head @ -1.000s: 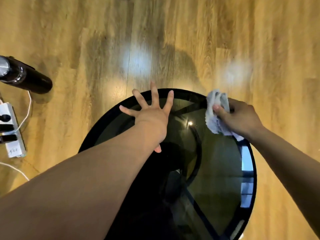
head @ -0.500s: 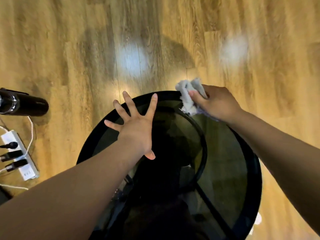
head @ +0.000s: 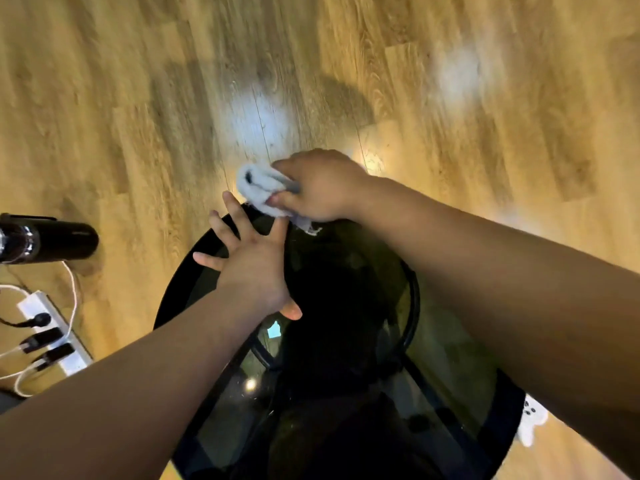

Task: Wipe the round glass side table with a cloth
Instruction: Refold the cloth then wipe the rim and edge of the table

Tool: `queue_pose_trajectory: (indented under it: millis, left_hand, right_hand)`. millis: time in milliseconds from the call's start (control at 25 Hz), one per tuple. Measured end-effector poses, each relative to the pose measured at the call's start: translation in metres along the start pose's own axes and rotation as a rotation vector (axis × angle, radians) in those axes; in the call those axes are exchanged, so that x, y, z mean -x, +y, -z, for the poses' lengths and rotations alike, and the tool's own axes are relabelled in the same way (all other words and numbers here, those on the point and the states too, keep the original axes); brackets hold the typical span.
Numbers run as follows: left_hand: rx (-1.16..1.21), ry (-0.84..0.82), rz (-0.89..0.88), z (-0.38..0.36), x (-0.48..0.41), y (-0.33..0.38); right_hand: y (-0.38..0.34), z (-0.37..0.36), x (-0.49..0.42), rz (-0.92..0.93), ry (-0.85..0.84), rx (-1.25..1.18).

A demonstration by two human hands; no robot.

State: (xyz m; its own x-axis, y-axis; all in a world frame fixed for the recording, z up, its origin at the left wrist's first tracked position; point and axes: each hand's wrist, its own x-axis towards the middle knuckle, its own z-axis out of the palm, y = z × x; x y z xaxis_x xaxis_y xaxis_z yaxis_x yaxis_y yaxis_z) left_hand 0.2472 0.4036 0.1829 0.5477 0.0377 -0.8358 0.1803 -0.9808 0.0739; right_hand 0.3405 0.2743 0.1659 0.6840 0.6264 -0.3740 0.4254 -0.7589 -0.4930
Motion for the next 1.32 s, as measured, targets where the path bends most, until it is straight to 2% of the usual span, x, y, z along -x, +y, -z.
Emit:
queue_pose_trajectory:
  millis: [80, 200, 360, 440, 560, 720, 840, 960, 1040, 1120, 1160, 1240, 1320]
  left_hand:
    - [-0.032, -0.009, 0.019, -0.001, -0.001, 0.000]
    - [-0.016, 0.037, 0.022, -0.003, -0.004, -0.002]
    - [0.025, 0.094, 0.011, -0.003, -0.003, -0.001]
    - [0.034, 0.089, 0.021, -0.003, -0.003, -0.001]
    - [0.060, 0.087, 0.017, -0.004, -0.006, -0.001]
    - [0.056, 0.099, 0.008, -0.006, -0.010, -0.004]
    - [0.023, 0.099, 0.035, -0.006, -0.011, -0.004]
    - [-0.035, 0.087, 0.082, -0.002, -0.008, -0.002]
    - [-0.079, 0.058, 0.132, 0.003, -0.003, 0.008]
    - [-0.157, 0.046, 0.133, 0.010, 0.006, 0.020]
    - [-0.256, 0.075, 0.077, 0.011, 0.012, 0.024]
    - [-0.564, 0.180, -0.181, 0.007, 0.025, 0.038]
    - [-0.726, 0.182, -0.416, -0.005, 0.032, 0.075]
  right_hand:
    - [-0.026, -0.007, -0.020, -0.004, 0.005, 0.011]
    - [0.015, -0.010, 0.019, -0.192, 0.149, -0.025]
    - [0.090, -0.018, 0.132, -0.470, 0.253, -0.003]
    - [0.100, -0.034, 0.203, -0.630, 0.244, -0.018]
    - [0.089, -0.054, 0.273, -0.846, 0.190, -0.195]
    - [0.097, -0.045, 0.232, -0.788, 0.223, -0.218]
    - [0.097, -0.029, 0.162, -0.638, 0.281, -0.233]
    - [0.078, -0.011, 0.087, -0.427, 0.148, -0.135]
    - [0.077, -0.004, 0.071, -0.439, 0.157, -0.183]
    - [0.088, -0.015, 0.103, -0.575, 0.262, -0.312]
    - [0.095, -0.025, 0.131, -0.647, 0.348, -0.387]
    - [0.104, -0.053, 0.198, -0.739, 0.510, -0.547]
    - [0.092, -0.091, 0.268, -0.785, 0.622, -0.663]
